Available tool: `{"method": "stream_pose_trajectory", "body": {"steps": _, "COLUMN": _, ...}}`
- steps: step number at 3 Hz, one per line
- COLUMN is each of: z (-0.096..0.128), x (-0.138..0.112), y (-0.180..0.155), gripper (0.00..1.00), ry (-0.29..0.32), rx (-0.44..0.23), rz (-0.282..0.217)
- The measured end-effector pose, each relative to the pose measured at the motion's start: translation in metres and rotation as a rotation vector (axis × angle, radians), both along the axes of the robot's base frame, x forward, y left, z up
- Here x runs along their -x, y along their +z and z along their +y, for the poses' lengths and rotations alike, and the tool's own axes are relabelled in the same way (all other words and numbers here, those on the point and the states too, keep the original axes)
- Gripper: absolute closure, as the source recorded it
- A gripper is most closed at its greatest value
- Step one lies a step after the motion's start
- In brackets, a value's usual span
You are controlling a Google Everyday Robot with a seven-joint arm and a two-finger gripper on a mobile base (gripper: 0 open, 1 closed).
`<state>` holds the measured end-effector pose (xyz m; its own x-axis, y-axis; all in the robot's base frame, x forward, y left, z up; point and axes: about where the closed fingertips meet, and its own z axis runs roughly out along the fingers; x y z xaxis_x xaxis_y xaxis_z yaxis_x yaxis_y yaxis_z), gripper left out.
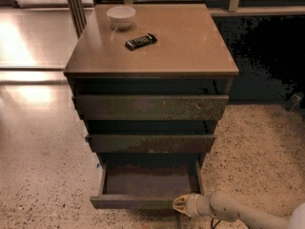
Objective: Close bottom drawer
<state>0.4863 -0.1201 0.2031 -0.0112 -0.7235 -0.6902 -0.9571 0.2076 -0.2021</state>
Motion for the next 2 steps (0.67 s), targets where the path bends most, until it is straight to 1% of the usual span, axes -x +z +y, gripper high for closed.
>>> {"method": "stream_pose_trajectory", "body": {"steps": 1, "z": -0.0011, "x": -0.0083, "y": -0.0091, "gripper": 1.0, "ry": -0.002, "rx": -0.007, "rz": -0.017}}
{"method": "stream_pose_trajectory", "body": {"steps": 2, "z": -0.0015, "x": -0.0093, "y": -0.0096, "gripper": 1.0, "ry": -0.003, "rx": -0.007, "rz": -0.021}}
